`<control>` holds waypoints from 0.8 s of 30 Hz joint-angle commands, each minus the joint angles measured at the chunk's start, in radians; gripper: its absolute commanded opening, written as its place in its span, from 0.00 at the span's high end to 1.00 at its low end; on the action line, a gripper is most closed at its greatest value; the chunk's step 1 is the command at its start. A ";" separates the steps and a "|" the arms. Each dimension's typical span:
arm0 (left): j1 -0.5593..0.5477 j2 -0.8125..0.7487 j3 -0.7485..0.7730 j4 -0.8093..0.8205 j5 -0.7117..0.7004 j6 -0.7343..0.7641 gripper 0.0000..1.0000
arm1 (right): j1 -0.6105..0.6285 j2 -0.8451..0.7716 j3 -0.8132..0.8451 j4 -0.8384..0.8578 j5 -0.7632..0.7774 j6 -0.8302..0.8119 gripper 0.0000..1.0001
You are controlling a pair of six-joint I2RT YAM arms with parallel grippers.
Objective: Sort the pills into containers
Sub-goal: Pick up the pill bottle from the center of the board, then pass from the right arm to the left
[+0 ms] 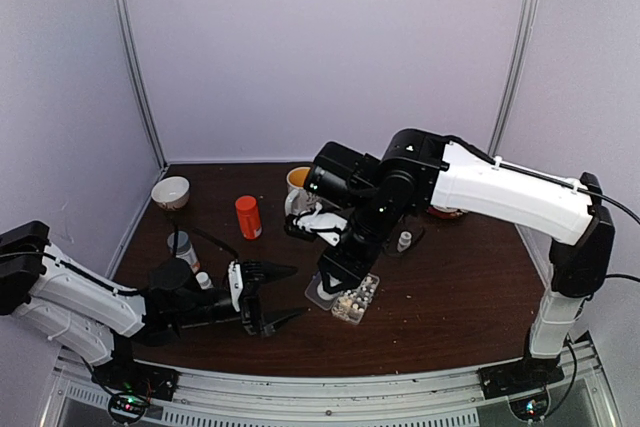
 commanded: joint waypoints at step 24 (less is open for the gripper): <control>-0.033 0.118 0.166 0.047 0.039 0.122 0.53 | -0.004 -0.084 -0.019 0.131 -0.076 0.069 0.81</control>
